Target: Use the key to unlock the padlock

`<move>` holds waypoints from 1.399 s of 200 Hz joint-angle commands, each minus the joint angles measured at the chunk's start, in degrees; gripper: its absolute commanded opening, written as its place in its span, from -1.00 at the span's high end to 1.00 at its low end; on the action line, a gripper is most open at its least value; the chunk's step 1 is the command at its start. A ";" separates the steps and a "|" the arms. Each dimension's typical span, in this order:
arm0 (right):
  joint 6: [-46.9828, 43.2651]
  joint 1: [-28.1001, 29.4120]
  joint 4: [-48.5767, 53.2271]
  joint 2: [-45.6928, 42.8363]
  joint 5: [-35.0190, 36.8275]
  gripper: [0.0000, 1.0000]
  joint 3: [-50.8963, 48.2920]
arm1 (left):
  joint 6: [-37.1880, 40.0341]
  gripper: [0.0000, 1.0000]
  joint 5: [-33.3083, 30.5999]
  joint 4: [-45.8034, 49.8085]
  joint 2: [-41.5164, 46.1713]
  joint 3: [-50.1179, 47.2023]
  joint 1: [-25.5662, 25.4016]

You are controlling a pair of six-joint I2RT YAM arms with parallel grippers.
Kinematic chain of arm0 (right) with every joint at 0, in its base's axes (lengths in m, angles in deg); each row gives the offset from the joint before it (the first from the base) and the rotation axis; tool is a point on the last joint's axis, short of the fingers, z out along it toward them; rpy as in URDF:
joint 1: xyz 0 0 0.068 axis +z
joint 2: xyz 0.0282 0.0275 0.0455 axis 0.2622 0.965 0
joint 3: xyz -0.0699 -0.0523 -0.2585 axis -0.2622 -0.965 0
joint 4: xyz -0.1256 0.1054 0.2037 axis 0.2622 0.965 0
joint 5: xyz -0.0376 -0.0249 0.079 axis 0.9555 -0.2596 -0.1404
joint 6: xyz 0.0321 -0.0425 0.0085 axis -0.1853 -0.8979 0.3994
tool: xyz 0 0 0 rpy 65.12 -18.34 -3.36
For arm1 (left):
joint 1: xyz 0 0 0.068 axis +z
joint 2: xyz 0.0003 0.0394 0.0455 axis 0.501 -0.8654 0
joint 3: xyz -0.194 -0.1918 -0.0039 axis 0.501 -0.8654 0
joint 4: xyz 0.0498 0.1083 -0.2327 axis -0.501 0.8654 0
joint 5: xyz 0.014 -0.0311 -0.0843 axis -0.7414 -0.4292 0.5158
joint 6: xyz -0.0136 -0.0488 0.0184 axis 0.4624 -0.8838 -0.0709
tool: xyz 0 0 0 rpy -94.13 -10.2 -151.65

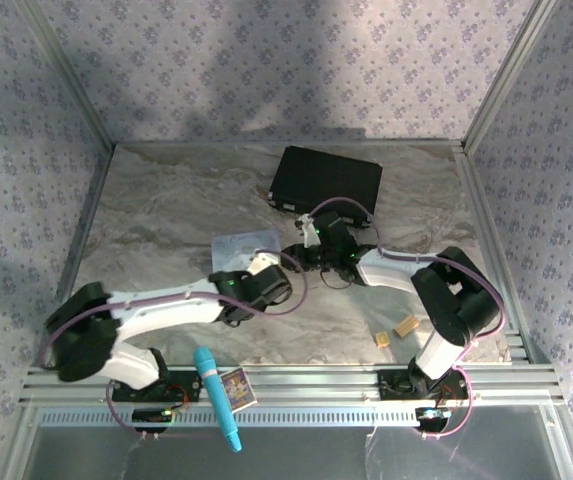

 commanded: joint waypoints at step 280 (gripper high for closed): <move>-1.70 1.51 8.66 2.34 1.75 0.39 -0.57 | -28.20 0.79 8.92 -10.88 -3.35 -10.70 13.05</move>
